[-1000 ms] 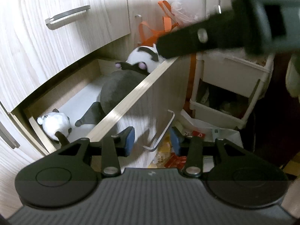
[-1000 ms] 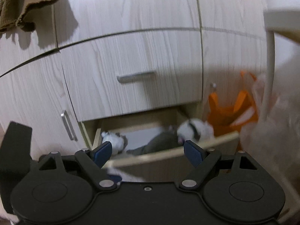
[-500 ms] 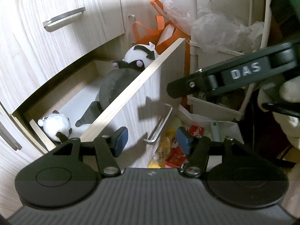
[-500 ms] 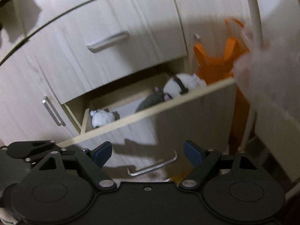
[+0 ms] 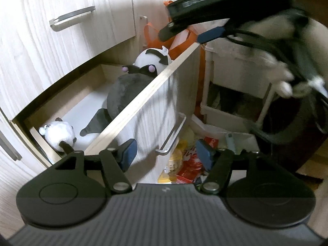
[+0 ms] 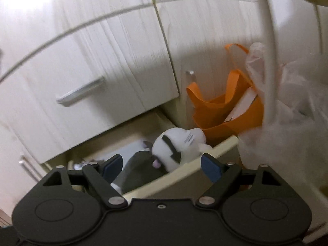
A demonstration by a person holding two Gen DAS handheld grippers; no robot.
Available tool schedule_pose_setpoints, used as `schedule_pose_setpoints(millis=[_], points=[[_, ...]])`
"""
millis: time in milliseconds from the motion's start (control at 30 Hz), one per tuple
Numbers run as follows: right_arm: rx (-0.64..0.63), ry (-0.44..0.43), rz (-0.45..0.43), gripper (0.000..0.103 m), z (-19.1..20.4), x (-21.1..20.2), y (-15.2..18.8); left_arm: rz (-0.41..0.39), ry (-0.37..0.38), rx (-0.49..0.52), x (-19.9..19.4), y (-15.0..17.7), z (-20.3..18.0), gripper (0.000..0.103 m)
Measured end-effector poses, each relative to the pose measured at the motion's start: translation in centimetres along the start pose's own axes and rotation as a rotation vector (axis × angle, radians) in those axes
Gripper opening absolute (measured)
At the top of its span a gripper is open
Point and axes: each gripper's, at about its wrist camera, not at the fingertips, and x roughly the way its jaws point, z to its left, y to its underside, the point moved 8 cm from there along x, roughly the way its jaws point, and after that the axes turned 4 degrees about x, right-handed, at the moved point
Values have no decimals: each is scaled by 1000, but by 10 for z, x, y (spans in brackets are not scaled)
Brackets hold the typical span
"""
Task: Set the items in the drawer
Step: 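Withdraw the right gripper from the drawer and swing it back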
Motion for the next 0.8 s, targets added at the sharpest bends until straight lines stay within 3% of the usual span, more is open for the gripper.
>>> schedule_pose_setpoints(millis=[267,333,367,400,500,533,600,667,800], points=[[12,115,206,88,-5,87,-24,-6,-17,40,0,4,-3,64],[-35,151,269,78,-5,108,-17,-8,-12,41,-1,4,-3,65],[-82,185,269,74,-1,111,-14,-8,-12,42,-1,4,-3,65],[-73,162,267,67,2,112,-13,-8,-11,41,-1,4,-3,66],[60,-29,259,52,11,102,-15,-8,-15,43,-1,4,-4,66],[72,-66,283,52,14,101,-12,-7,-17,45,0,4,-5,66],[31,7,288,49,11,97,-7,-6,-19,46,0,3,-5,67],[-22,74,222,57,13,82,-7,-7,-20,47,0,3,-6,67],[-82,2,116,64,36,32,5,-4,-17,48,-1,3,-6,68]])
